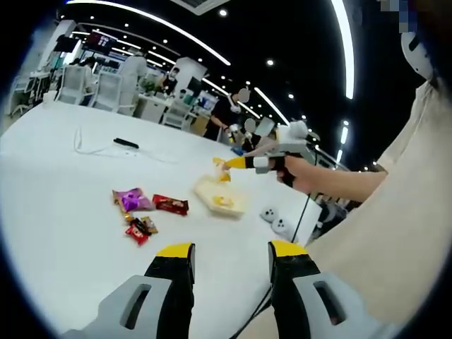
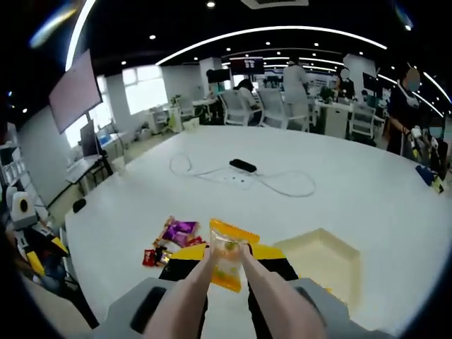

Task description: Place the target food into the container with the food tongs after gripping and lifting it, then release it inside without dropping or visibly crushing the food.

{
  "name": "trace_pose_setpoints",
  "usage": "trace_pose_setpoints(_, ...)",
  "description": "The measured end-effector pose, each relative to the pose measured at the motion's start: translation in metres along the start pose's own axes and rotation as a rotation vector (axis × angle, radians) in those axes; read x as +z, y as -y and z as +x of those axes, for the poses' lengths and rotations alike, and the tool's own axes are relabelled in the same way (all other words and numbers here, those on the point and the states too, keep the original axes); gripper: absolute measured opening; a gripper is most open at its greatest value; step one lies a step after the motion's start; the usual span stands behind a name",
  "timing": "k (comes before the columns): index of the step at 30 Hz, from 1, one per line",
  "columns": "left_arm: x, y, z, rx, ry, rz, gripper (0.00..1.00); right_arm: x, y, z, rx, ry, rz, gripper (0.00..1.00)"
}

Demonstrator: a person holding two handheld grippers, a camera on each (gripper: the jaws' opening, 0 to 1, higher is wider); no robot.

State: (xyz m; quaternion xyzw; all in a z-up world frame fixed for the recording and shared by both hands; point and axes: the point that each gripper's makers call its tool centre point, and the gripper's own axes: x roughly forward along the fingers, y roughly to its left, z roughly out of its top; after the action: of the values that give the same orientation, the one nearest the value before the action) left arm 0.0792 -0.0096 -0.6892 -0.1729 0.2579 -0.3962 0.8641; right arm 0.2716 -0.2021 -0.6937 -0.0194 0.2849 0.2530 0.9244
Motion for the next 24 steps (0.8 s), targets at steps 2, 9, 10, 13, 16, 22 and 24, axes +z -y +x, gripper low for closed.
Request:
trace_pose_setpoints(2,-0.001,0.0,0.001,-0.001,-0.005,0.001,0.4,0.001,0.006,-0.003,-0.009,0.006,0.008,0.2)
trace_pose_setpoints(9,-0.002,0.005,0.007,-0.004,-0.018,0.01,0.4,0.001,0.024,-0.009,-0.032,0.02,0.037,0.2)
trace_pose_setpoints(10,-0.002,0.006,0.008,-0.003,-0.018,0.01,0.4,0.0,0.026,-0.01,-0.035,0.021,0.038,0.2)
trace_pose_setpoints(13,-0.002,0.008,0.01,-0.002,-0.019,0.012,0.4,0.001,0.03,-0.012,-0.04,0.023,0.04,0.2)
trace_pose_setpoints(16,-0.002,0.009,0.012,-0.002,-0.018,0.01,0.4,0.001,0.036,-0.014,-0.043,0.025,0.039,0.2)
trace_pose_setpoints(22,-0.001,0.011,0.018,-0.008,-0.024,0.015,0.4,0.004,0.045,-0.018,-0.062,0.04,0.055,0.2)
trace_pose_setpoints(24,0.001,0.013,0.02,-0.012,-0.024,0.017,0.4,0.005,0.05,-0.02,-0.071,0.049,0.063,0.2)
